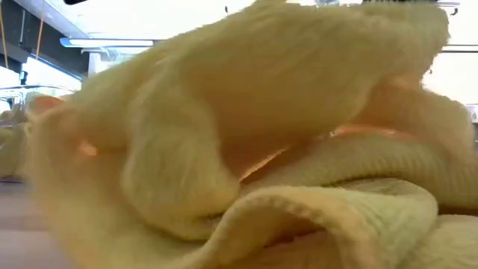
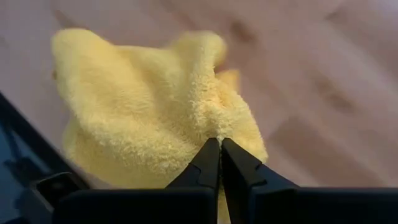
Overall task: Sort microfiber towel by color & place in baskets
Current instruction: Put the yellow microfiber cloth into the left transparent bin
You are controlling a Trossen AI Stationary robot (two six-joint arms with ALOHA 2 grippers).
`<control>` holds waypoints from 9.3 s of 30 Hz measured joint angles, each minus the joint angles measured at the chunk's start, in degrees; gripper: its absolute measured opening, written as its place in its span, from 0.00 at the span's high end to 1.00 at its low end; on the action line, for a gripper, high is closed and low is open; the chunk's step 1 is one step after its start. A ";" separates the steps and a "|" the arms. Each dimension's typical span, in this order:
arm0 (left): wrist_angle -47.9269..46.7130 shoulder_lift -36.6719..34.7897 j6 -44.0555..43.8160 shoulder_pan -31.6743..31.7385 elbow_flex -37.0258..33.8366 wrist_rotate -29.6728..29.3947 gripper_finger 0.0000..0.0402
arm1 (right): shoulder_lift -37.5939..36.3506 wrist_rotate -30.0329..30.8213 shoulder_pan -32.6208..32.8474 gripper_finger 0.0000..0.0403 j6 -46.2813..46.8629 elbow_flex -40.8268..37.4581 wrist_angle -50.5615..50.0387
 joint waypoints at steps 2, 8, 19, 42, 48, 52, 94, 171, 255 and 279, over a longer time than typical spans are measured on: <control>2.47 0.04 -1.66 0.99 0.00 -0.56 0.57 | -2.29 2.47 0.45 1.00 -0.37 0.00 -5.02; 6.86 2.52 -1.14 4.73 0.00 -3.61 0.40 | -10.60 9.14 1.54 1.00 -3.15 -3.72 -10.50; 32.92 15.63 21.75 10.09 5.70 -7.08 0.33 | -32.71 12.20 -0.88 1.00 -23.57 -28.76 17.68; 27.49 36.80 27.98 16.37 28.39 -5.04 0.34 | -42.20 10.15 -5.35 1.00 -61.52 -33.83 36.09; 24.97 36.48 22.40 17.14 28.39 -3.93 0.52 | -42.20 10.39 -5.89 1.00 -61.36 -33.83 36.00; 24.77 36.48 24.63 18.37 28.39 -2.06 0.75 | -42.20 10.41 -6.89 1.00 -58.48 -33.83 35.50; -24.82 -6.06 -8.36 30.34 -1.21 -1.34 1.00 | -31.40 15.86 -17.78 0.50 -32.84 -33.83 27.41; -29.02 -6.08 -21.50 29.20 -3.20 -5.62 0.68 | -31.57 12.70 -20.74 0.50 -35.70 -33.83 27.03; 13.00 53.29 43.98 4.84 30.08 11.52 0.67 | -31.57 10.41 4.06 0.50 -12.75 -33.81 16.64; -8.85 42.89 25.07 8.33 30.01 9.65 0.99 | -31.16 18.79 4.53 0.50 -10.32 -33.81 10.94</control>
